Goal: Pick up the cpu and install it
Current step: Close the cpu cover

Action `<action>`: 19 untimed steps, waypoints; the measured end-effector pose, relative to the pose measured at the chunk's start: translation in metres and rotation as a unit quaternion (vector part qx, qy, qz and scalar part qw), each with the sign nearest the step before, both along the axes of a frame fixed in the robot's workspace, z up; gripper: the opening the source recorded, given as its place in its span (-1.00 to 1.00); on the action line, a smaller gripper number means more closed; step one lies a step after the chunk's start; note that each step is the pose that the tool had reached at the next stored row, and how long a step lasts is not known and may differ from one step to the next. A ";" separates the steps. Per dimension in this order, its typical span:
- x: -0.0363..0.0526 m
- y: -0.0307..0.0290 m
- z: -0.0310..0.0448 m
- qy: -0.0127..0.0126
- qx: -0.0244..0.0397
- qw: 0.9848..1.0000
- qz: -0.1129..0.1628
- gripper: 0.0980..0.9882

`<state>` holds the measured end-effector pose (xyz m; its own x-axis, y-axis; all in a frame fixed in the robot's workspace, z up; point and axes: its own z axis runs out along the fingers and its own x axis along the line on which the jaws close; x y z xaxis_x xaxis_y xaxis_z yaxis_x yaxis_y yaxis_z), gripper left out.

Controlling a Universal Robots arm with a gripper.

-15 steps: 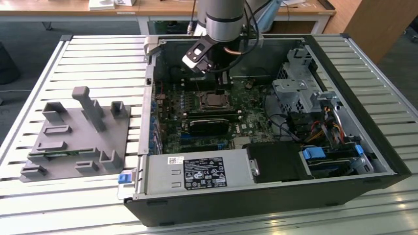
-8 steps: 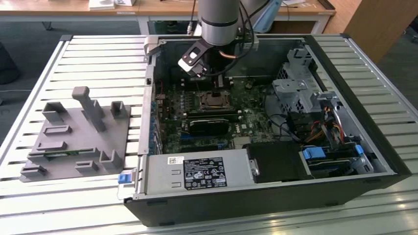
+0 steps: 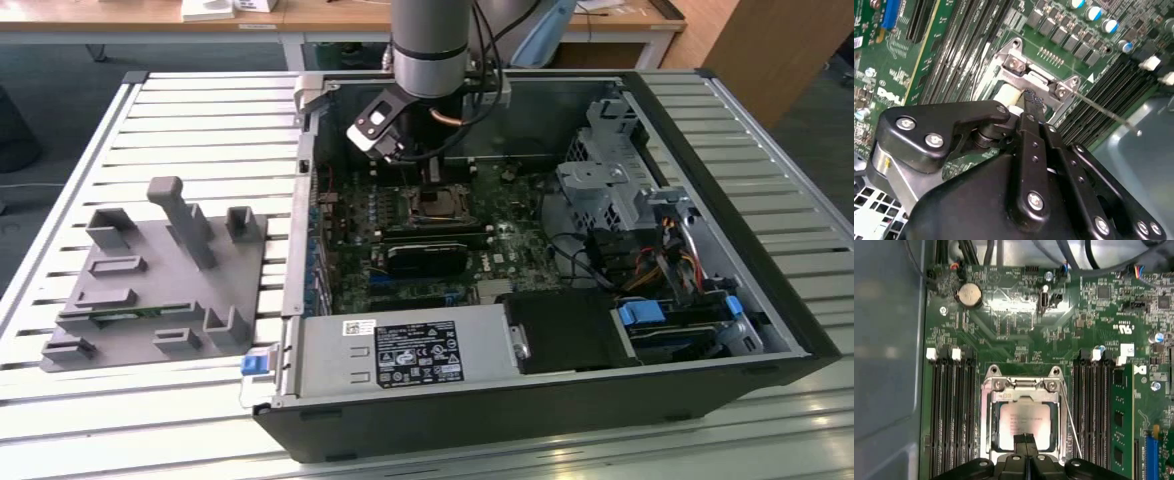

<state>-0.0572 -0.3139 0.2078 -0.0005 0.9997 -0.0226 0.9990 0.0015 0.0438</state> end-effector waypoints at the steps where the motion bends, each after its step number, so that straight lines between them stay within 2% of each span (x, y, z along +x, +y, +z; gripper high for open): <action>1: -0.0010 0.0000 -0.0009 0.000 0.000 1.000 0.000 -0.98; 9: -0.0041 -0.0001 -0.0088 0.000 0.000 1.000 0.000 -0.98; 14: -0.0003 0.0000 -0.0097 0.000 0.000 1.000 0.000 -0.98; 17: 0.0002 0.0003 -0.0079 -0.001 0.002 1.000 0.000 -0.98; 19: 0.0001 0.0002 -0.0017 0.000 0.001 1.000 0.000 -0.98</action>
<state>-0.0571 -0.3138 0.2061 -0.0005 0.9998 -0.0206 0.9990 0.0014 0.0441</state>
